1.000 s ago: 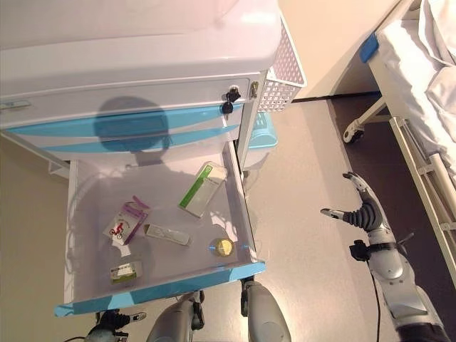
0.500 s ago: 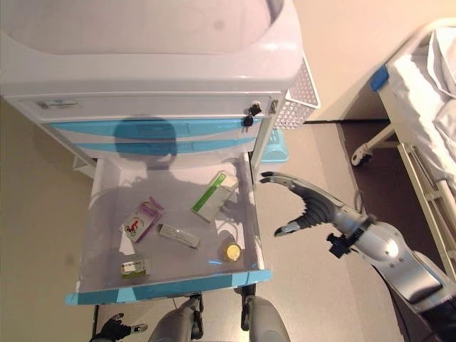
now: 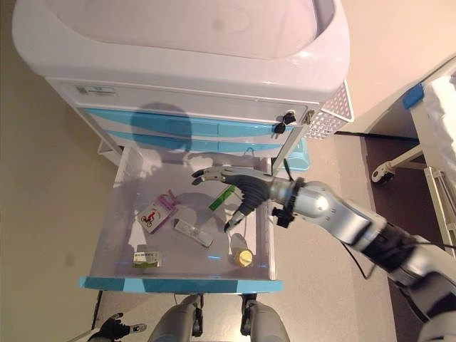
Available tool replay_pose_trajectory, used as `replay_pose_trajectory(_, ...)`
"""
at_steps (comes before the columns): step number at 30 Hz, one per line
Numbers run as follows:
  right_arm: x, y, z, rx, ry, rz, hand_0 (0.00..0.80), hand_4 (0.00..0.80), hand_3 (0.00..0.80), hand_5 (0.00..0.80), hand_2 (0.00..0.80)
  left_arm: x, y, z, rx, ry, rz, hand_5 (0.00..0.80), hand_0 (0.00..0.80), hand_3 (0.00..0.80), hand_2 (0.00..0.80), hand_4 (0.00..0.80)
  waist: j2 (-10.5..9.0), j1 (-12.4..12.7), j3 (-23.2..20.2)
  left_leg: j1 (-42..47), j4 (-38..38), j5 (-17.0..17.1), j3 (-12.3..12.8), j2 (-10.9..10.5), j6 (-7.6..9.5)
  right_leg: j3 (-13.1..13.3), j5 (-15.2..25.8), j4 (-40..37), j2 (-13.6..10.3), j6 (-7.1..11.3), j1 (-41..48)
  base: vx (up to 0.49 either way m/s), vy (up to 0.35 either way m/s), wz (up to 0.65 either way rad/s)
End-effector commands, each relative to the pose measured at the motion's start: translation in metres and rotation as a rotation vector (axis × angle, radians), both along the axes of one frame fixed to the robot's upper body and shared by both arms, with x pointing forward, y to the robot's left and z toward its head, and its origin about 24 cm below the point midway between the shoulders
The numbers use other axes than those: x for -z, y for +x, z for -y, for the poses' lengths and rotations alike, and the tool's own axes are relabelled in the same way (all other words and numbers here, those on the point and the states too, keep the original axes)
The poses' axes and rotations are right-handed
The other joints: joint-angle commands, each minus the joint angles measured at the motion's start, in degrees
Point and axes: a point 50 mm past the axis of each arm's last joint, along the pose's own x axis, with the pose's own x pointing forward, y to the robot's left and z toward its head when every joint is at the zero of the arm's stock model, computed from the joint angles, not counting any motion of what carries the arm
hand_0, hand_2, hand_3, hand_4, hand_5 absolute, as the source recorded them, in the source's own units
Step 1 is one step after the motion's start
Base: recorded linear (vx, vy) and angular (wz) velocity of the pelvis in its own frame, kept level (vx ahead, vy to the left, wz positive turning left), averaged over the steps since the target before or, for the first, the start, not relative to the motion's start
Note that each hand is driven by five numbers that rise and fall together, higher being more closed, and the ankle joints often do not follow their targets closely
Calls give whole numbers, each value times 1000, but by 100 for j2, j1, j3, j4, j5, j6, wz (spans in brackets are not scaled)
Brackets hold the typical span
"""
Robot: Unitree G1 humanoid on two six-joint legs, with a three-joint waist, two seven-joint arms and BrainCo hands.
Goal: Open the drawer and pick up the medicine
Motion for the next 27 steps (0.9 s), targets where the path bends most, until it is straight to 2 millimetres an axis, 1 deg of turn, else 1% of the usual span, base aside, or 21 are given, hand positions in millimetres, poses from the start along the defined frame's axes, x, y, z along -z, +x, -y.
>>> replay_pose_trajectory(1,9,3,-13,-16,-15,-4,0,0,0,0,0,-4,2,-9,-17,36,-5,0,0,0,0,0,-223,56,162,48,-60,-74,51,-200,-61,126,879,-444,-129,302,-167,0,0,0)
replay_pose_trajectory(4,26,10,-20,4,-55,-32,0,0,0,0,0,-3,5,-7,-5,36,-1,0,0,0,0,0,-220,81,189,32,-59,-68,23,-193,-59,117,871,-442,-129,296,-171,0,0,0)
replay_pose_trajectory(5,43,15,-19,48,-69,-69,0,0,0,0,0,-3,7,-4,8,32,2,0,0,0,0,0,-214,93,198,23,-55,-68,10,-193,-55,111,865,-438,-129,292,-172,0,0,0)
replay_pose_trajectory(6,43,15,-19,48,-69,-69,0,0,0,0,0,-3,7,-4,8,32,2,0,0,0,0,0,-215,91,197,22,-55,-68,10,-193,-55,111,865,-438,-129,292,-172,0,0,0)
replay_pose_trajectory(7,58,18,-22,70,-107,-81,0,0,0,0,0,-2,9,0,27,26,3,0,0,0,0,0,-193,110,206,8,-51,-66,-11,-194,-49,108,858,-435,-134,286,-178,0,0,0)
replay_pose_trajectory(9,78,21,-21,116,-142,-112,0,0,0,0,0,-1,12,5,43,18,7,0,0,0,0,0,-174,126,220,-8,-47,-62,-27,-195,-44,82,856,-428,-141,287,-186,0,0,0)
replay_pose_trajectory(10,79,21,-22,116,-141,-112,0,0,0,0,0,-1,12,5,43,19,6,0,0,0,0,0,-178,124,216,-9,-46,-63,-28,-195,-44,80,856,-428,-141,286,-186,0,0,0)
replay_pose_trajectory(12,92,22,-23,138,-178,-116,0,0,0,0,0,0,14,8,55,15,9,0,0,0,0,0,-149,141,227,-21,-46,-59,-52,-201,-41,68,851,-428,-146,285,-195,-5,-3,2)
replay_pose_trajectory(13,104,22,-22,157,-217,-114,0,0,0,0,0,0,16,10,64,12,14,0,0,0,0,0,-127,145,244,-32,-48,-52,-65,-202,-40,59,853,-425,-155,285,-203,-5,-2,5)
replay_pose_trajectory(17,109,20,-22,148,-264,-101,0,0,0,0,0,-1,16,9,72,11,16,0,0,0,0,0,-105,145,284,-52,-38,-37,-84,-211,-39,56,854,-410,-154,284,-216,-5,-4,8)
replay_pose_trajectory(18,113,20,-21,158,-266,-116,0,0,0,0,0,-1,17,10,75,9,15,0,0,0,0,0,-99,143,291,-60,-36,-35,-90,-212,-37,50,852,-408,-155,284,-217,0,0,0)
replay_pose_trajectory(21,116,18,-18,157,-277,-146,0,0,0,0,0,0,16,10,81,7,7,0,0,0,0,0,-96,133,304,-70,-39,-30,-98,-218,-33,54,852,-407,-149,282,-227,0,0,0)
replay_pose_trajectory(27,112,13,-15,104,-315,-199,0,0,0,0,0,-1,18,9,95,-3,10,0,0,0,0,0,-116,128,318,-84,-42,-34,-92,-205,-43,58,848,-408,-138,280,-246,0,0,0)
